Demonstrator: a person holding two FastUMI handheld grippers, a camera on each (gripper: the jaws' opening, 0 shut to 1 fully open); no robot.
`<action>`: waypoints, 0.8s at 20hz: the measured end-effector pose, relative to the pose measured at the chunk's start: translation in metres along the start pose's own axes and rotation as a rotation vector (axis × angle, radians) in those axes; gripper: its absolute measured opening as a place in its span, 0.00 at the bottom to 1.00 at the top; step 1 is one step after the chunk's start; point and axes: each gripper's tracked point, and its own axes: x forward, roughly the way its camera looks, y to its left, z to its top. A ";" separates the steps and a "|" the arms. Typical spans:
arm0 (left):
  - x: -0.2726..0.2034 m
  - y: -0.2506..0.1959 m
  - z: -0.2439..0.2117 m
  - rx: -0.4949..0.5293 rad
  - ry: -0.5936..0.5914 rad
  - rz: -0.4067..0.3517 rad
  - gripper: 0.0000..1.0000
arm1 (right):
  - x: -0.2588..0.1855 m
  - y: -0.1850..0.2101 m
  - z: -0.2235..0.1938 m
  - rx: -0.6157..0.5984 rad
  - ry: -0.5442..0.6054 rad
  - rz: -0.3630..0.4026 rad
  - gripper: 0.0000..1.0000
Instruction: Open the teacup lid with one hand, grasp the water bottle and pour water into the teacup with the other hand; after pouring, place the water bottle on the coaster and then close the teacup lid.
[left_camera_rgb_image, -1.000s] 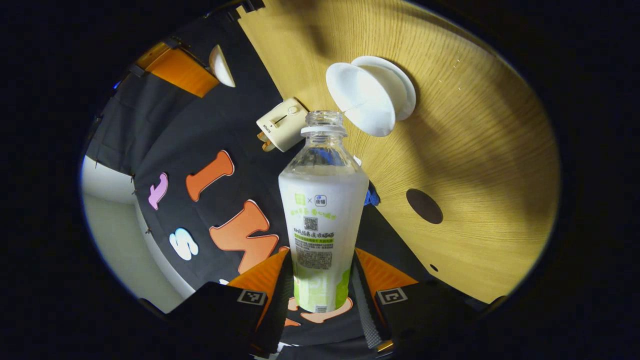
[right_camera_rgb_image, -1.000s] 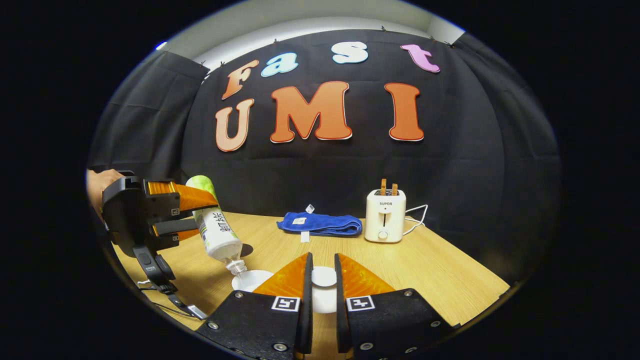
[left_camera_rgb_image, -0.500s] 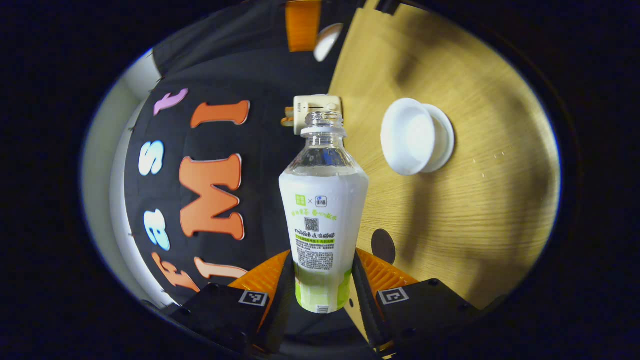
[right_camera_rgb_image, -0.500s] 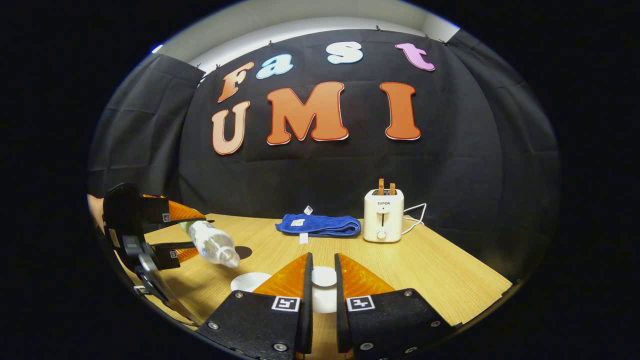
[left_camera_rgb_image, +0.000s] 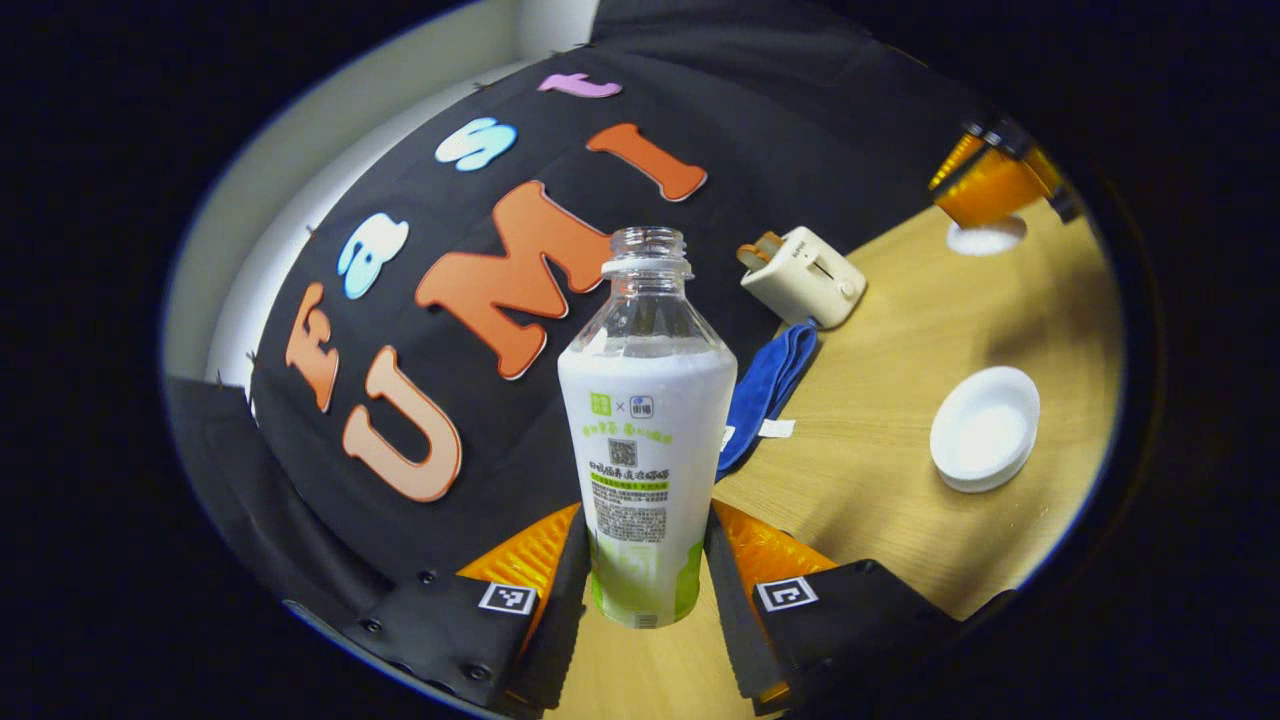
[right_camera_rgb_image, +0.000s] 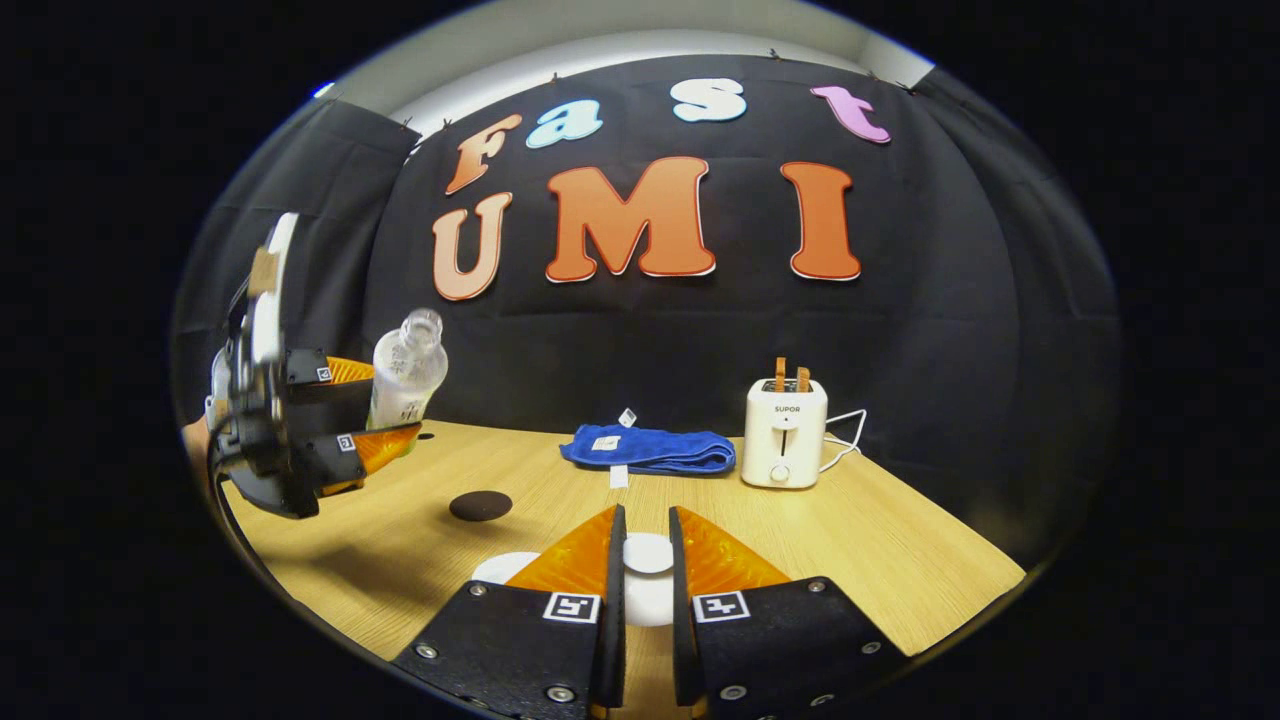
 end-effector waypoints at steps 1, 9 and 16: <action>0.007 0.007 0.000 -0.061 -0.004 0.009 0.61 | 0.001 0.005 0.000 -0.005 0.001 0.008 0.19; 0.013 0.022 0.005 -0.466 -0.082 0.051 0.65 | 0.019 0.043 -0.007 -0.033 0.006 0.083 0.19; 0.040 0.011 -0.018 -0.752 -0.067 0.003 0.65 | 0.029 0.060 -0.017 -0.061 0.020 0.126 0.20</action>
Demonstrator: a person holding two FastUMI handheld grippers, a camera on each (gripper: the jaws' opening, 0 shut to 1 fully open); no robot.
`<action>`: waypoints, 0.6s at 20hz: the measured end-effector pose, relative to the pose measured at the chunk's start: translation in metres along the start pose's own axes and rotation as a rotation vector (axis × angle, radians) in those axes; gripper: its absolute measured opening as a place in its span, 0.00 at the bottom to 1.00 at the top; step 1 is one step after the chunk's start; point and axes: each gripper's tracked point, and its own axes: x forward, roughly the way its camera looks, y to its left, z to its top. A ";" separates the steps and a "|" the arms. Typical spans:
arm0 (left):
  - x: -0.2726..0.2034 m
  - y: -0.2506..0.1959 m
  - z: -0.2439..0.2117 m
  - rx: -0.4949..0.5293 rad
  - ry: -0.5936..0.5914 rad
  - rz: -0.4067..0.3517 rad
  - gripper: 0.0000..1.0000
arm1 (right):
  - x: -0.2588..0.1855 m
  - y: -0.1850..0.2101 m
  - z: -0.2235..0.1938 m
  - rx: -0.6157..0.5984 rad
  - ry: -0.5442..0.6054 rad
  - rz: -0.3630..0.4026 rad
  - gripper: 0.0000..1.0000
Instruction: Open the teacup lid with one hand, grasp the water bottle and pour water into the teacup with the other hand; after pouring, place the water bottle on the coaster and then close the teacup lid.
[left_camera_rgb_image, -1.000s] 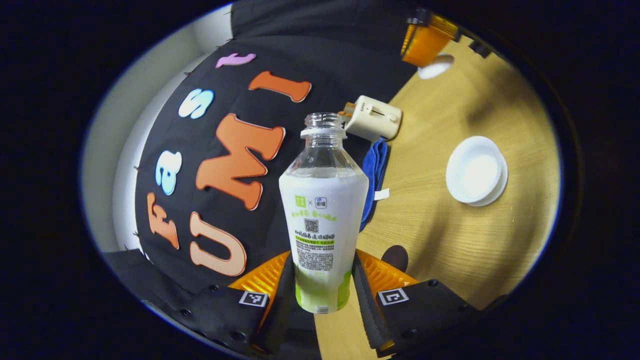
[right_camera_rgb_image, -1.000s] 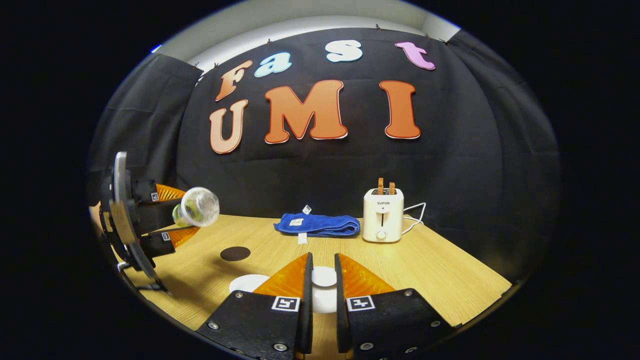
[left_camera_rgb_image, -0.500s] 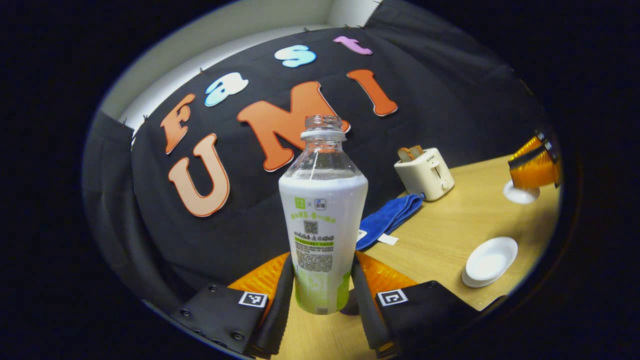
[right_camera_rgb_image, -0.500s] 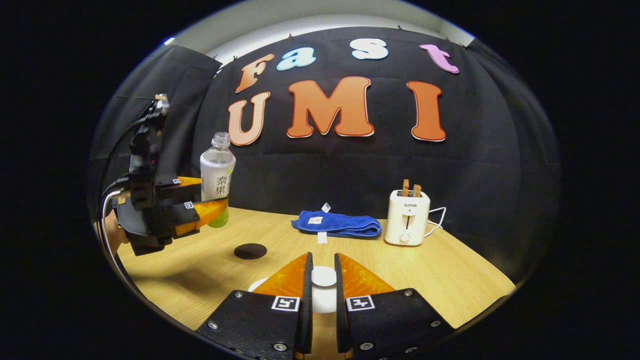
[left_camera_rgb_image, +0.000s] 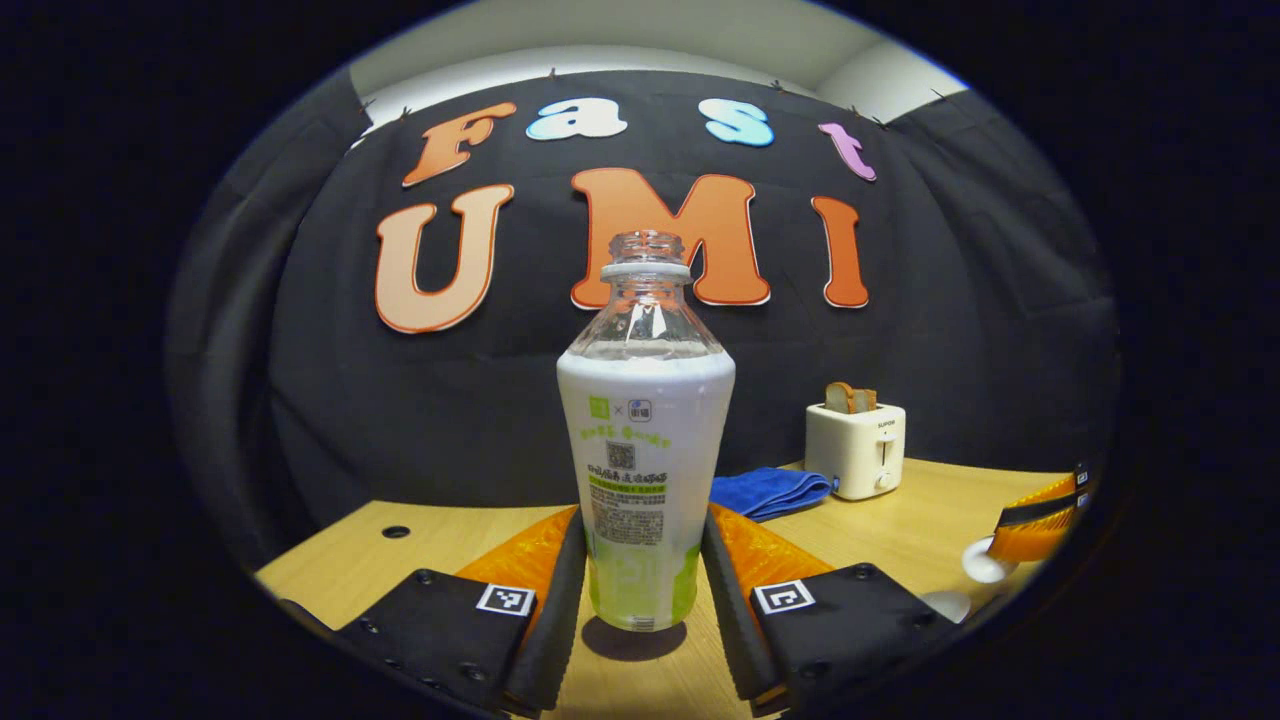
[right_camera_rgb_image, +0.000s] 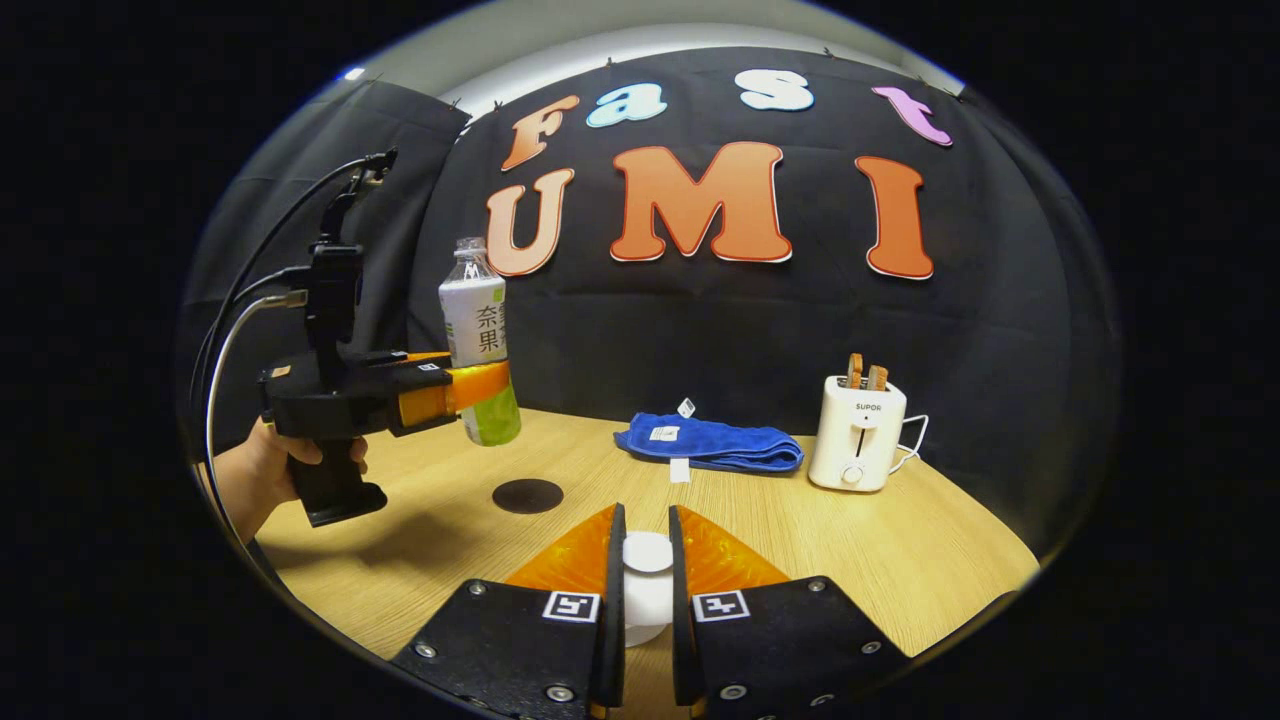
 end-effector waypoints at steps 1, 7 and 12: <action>0.005 0.003 -0.008 -0.034 0.013 0.000 0.63 | 0.001 0.002 -0.001 -0.001 0.000 0.005 0.19; 0.036 0.016 -0.067 -0.126 0.139 0.011 0.65 | 0.008 0.008 -0.004 -0.005 0.001 0.040 0.20; 0.051 0.017 -0.093 -0.134 0.182 0.025 0.63 | 0.012 0.006 -0.009 -0.002 0.011 0.049 0.20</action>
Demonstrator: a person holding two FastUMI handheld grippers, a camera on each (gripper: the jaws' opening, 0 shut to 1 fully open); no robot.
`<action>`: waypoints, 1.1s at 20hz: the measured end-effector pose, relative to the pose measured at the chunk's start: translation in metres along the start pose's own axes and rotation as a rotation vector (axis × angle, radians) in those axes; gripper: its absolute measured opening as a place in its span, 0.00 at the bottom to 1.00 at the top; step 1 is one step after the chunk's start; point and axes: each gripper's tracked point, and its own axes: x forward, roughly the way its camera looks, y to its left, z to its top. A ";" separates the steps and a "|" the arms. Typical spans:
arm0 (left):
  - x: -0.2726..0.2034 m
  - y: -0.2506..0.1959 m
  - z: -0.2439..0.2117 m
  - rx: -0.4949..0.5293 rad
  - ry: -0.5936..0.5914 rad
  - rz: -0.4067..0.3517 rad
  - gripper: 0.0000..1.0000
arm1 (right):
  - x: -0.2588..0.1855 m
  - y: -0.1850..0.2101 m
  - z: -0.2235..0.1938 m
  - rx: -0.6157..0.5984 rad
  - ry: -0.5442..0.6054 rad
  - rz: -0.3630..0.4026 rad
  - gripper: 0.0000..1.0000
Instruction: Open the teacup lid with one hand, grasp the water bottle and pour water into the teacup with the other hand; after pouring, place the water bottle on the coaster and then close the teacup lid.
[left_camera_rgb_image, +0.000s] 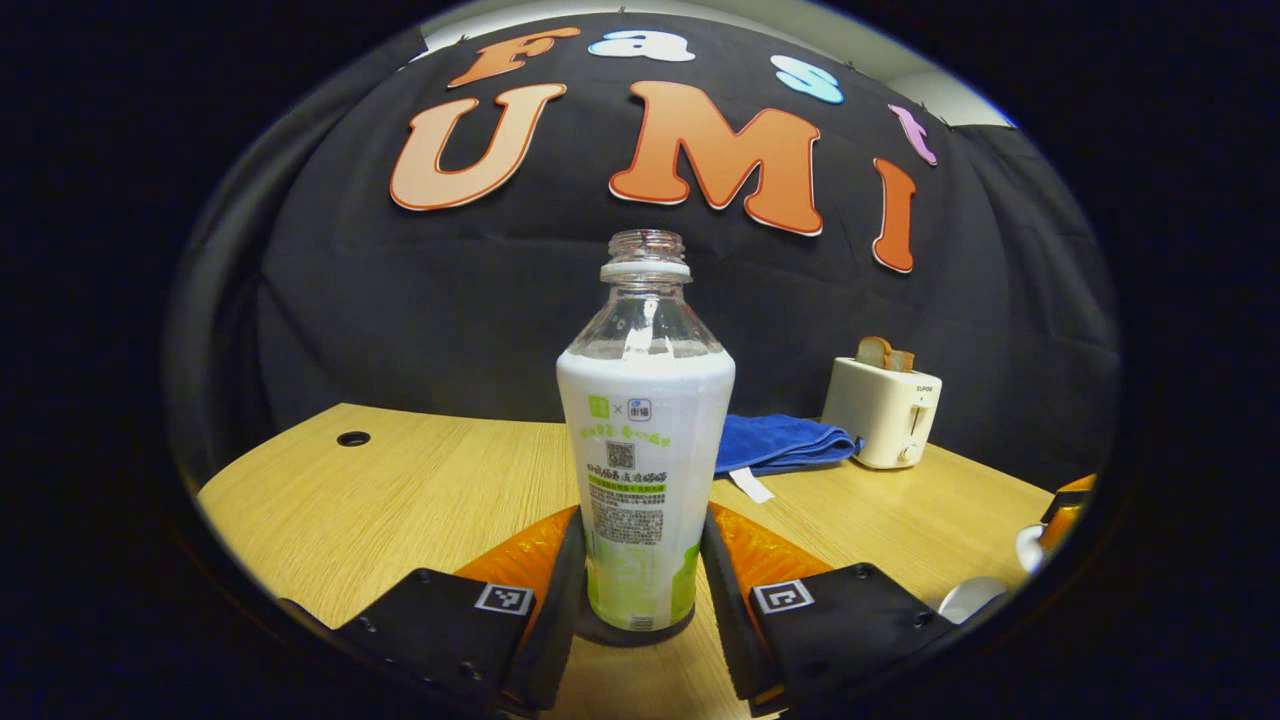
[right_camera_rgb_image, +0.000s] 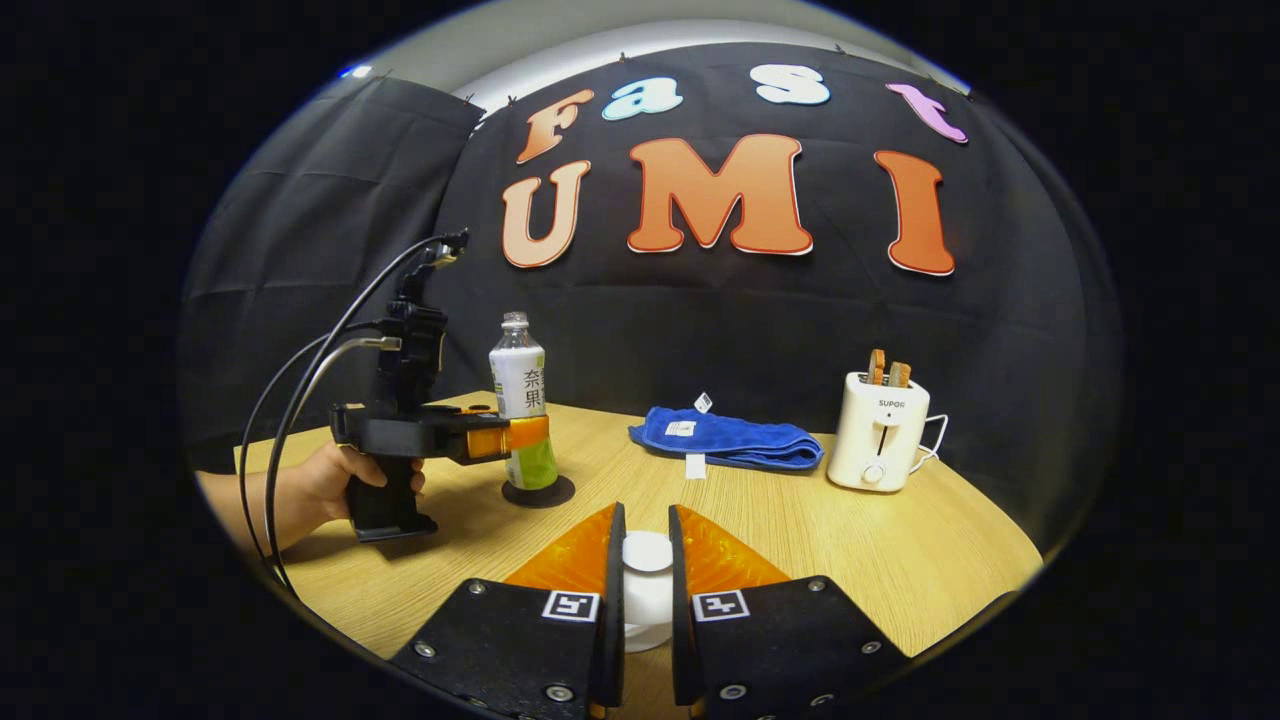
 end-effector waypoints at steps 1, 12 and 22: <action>0.002 0.001 -0.003 -0.001 0.005 0.002 0.63 | 0.000 0.001 -0.001 0.001 0.001 0.003 0.20; -0.001 0.000 -0.020 0.014 0.072 -0.006 0.87 | 0.011 0.016 -0.021 0.013 0.033 0.047 0.20; -0.050 -0.002 0.002 -0.035 0.039 -0.010 0.99 | 0.019 0.028 -0.045 -0.018 0.069 0.055 0.20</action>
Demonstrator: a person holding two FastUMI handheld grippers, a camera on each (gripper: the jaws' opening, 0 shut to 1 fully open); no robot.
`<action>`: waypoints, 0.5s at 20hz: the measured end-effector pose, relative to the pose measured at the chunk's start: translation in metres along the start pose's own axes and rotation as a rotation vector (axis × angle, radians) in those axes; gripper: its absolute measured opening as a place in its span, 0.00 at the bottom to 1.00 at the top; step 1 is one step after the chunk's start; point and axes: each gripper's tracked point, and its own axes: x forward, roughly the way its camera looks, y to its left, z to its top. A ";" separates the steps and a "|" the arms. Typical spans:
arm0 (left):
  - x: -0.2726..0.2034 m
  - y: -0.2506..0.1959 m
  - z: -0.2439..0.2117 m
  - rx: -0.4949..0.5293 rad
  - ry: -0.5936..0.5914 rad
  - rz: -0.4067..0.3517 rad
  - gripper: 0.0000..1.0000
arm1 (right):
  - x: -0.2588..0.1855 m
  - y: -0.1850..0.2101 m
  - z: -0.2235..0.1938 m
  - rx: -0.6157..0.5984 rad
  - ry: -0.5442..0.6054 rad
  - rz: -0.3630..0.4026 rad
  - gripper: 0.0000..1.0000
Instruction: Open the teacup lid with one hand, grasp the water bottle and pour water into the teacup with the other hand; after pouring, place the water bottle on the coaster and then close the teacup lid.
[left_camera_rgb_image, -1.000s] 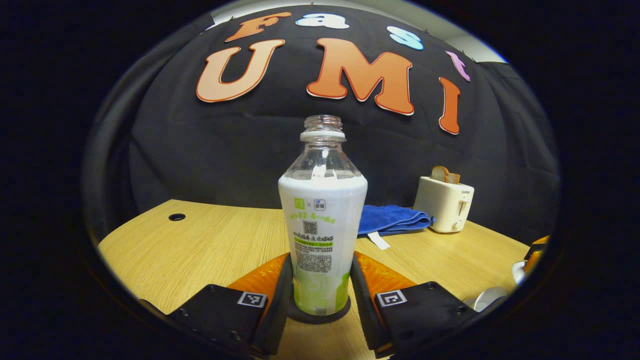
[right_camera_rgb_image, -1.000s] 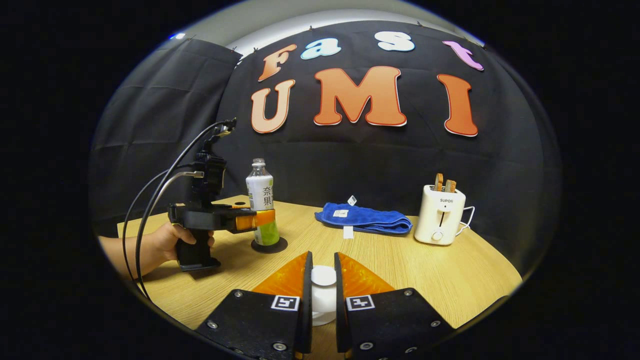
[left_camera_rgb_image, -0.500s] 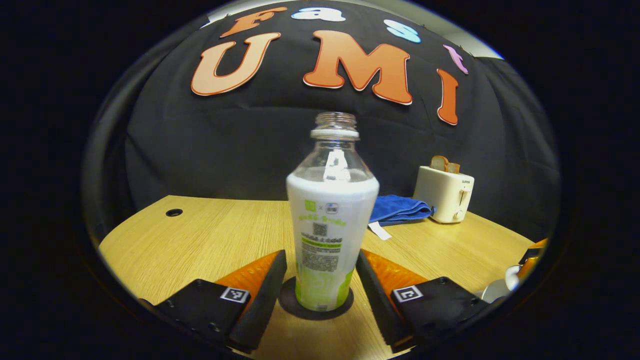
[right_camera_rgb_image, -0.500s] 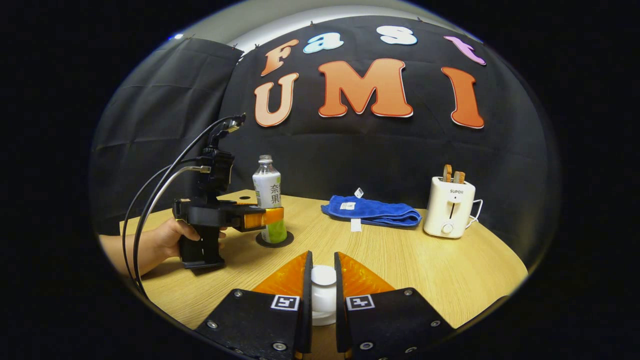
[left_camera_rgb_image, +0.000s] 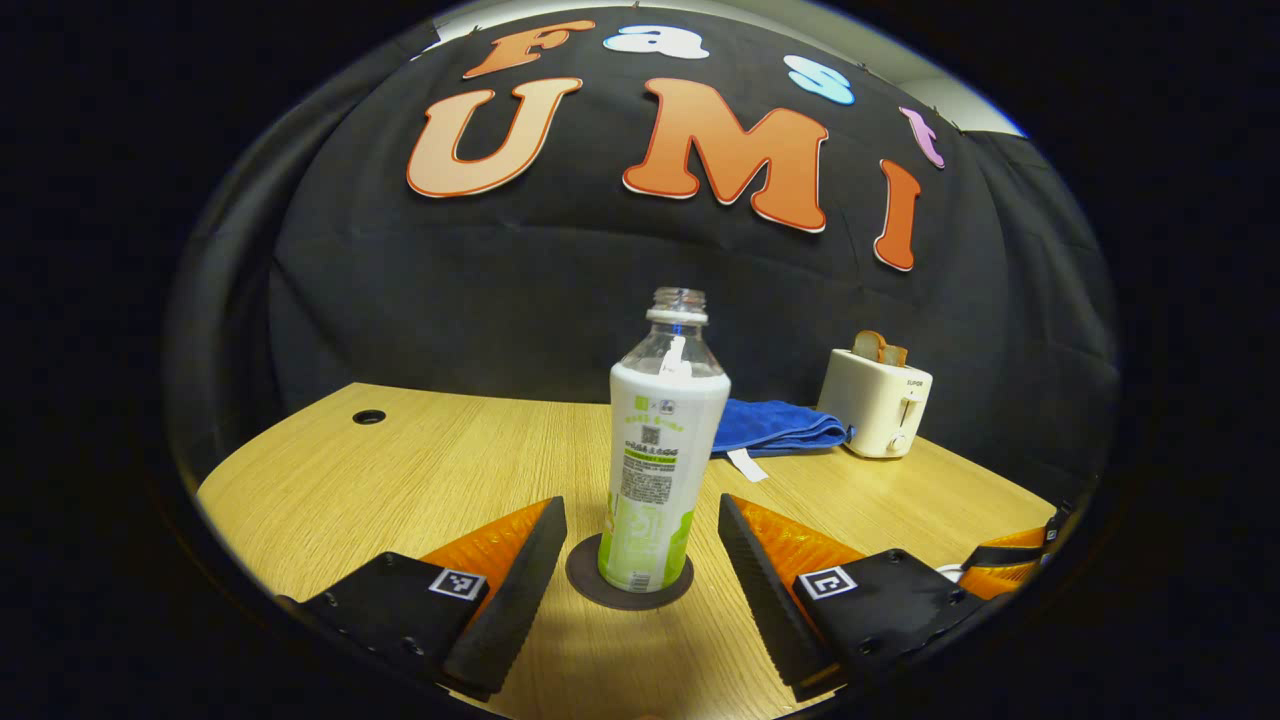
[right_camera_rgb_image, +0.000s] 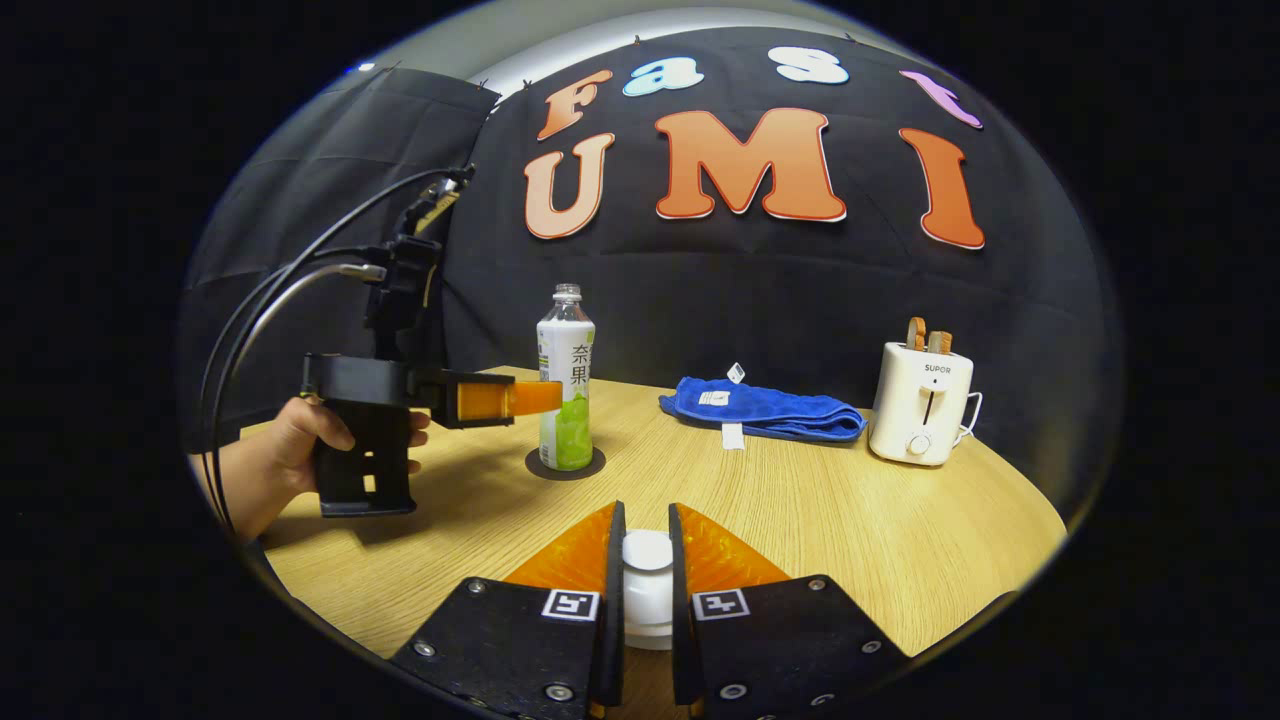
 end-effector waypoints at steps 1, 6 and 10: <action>-0.005 -0.003 0.004 0.011 -0.014 -0.002 0.97 | 0.001 -0.001 0.002 -0.002 -0.019 -0.004 0.20; -0.038 -0.012 0.030 0.086 -0.081 0.010 0.96 | -0.002 -0.006 0.000 0.000 0.000 -0.032 0.26; -0.069 -0.018 0.061 0.125 -0.170 0.038 0.97 | -0.013 -0.005 0.020 -0.010 -0.045 -0.065 0.54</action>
